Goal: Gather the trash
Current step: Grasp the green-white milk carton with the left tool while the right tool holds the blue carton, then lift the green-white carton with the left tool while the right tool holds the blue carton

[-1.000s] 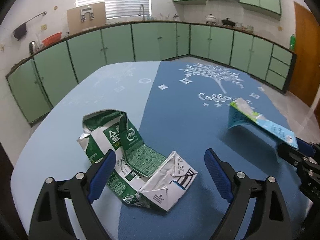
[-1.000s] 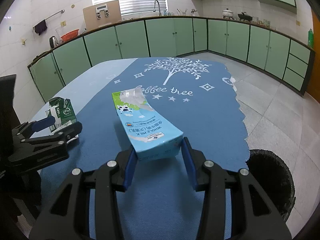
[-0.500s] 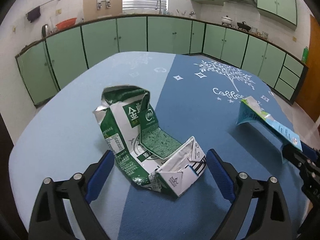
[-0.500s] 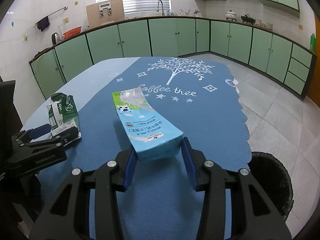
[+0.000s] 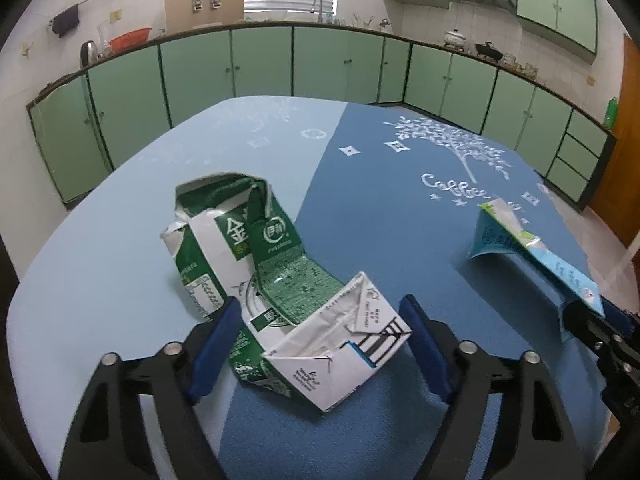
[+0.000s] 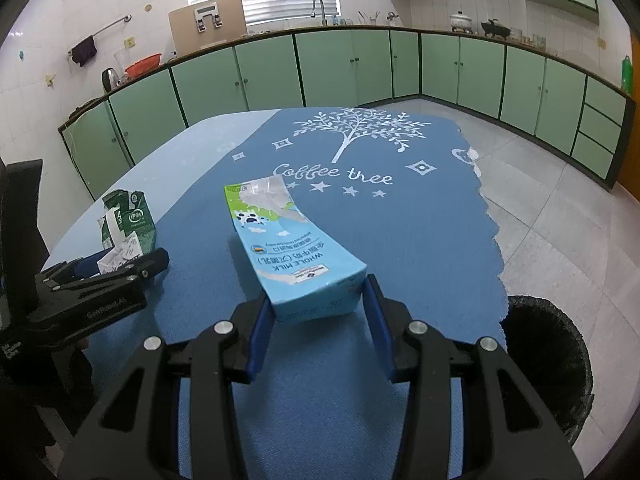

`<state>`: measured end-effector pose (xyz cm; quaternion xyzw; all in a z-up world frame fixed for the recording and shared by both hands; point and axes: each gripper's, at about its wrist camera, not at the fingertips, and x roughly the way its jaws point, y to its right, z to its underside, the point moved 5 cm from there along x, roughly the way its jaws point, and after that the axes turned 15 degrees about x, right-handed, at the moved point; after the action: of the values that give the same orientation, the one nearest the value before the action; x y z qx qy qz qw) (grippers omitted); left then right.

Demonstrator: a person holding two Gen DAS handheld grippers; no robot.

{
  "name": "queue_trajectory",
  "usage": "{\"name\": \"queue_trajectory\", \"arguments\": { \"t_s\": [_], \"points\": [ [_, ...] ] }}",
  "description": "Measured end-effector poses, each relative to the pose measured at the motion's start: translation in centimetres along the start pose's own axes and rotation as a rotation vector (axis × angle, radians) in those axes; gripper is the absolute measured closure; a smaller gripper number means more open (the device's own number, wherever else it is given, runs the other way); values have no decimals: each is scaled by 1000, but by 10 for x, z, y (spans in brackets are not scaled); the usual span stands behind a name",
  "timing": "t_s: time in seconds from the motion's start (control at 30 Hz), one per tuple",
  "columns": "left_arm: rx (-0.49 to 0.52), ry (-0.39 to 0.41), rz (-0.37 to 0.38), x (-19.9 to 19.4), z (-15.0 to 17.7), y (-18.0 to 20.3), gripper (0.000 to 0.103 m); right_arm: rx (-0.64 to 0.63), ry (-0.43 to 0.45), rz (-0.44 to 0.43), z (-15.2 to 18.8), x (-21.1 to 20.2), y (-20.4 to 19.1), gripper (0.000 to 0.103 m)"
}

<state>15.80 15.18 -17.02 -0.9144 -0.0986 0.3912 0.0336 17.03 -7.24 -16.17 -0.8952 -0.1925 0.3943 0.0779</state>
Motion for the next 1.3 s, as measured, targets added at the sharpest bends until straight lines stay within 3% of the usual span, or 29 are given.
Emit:
{"name": "queue_trajectory", "arguments": {
  "t_s": [0.07,0.1,0.4,0.87,1.13,1.3],
  "points": [
    [2,15,19,-3,-1,1,39,-5,0,1,0,0,0,61],
    [11,24,13,-6,-3,3,40,-8,1,2,0,0,-1,61],
    [-14,61,42,-17,-7,-1,43,-8,33,12,0,-6,-1,61],
    [38,152,75,-51,-25,18,44,13,111,11,-16,-35,3,61],
    [60,48,113,-40,-1,28,43,16,90,17,-6,-35,6,61],
    [37,-1,113,-30,5,29,28,4,82,15,-3,-34,2,61]
  ]
}}
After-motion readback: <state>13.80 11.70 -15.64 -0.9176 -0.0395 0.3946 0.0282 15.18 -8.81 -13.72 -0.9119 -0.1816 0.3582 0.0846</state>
